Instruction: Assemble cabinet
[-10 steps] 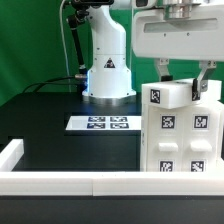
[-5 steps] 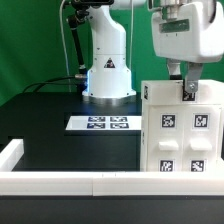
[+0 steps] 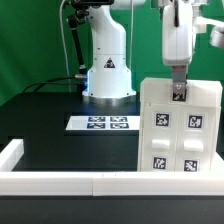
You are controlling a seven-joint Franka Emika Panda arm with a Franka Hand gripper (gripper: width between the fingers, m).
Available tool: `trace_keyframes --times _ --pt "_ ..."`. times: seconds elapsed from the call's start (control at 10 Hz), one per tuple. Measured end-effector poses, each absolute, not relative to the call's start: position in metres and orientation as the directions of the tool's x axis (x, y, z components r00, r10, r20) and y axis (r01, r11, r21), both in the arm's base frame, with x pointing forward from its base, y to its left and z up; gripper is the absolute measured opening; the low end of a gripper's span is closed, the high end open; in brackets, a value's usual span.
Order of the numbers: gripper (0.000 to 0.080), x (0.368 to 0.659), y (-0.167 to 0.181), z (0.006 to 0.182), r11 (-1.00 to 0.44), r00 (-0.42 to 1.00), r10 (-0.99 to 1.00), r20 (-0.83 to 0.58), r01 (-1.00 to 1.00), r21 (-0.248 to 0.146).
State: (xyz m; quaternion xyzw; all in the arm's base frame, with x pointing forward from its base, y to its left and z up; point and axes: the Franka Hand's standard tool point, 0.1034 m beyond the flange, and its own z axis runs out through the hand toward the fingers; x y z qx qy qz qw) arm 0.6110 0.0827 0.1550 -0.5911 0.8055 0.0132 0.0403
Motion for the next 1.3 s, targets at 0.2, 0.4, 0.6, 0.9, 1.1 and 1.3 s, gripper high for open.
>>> trace_keyframes --times 0.2,0.4,0.6,0.9,1.1,1.3 --pt "0.0553 0.611 0.082 0.155 0.311 -0.307 -0.947 -0.090 -0.950 -0.024" --pt "0.0553 0.611 0.083 0.155 0.284 -0.280 -0.955 -0.093 -0.958 -0.027" --pt "0.0742 0.613 0.088 0.166 0.277 -0.271 -0.955 -0.122 -0.960 -0.036" --pt "0.0796 0.608 0.104 0.187 0.255 -0.247 -0.959 -0.141 -0.966 -0.048" --pt "0.0797 0.608 0.104 0.185 0.244 -0.236 -0.962 -0.139 -0.969 -0.047" --pt "0.0797 0.607 0.105 0.185 0.238 -0.230 -0.963 -0.138 -0.970 -0.047"
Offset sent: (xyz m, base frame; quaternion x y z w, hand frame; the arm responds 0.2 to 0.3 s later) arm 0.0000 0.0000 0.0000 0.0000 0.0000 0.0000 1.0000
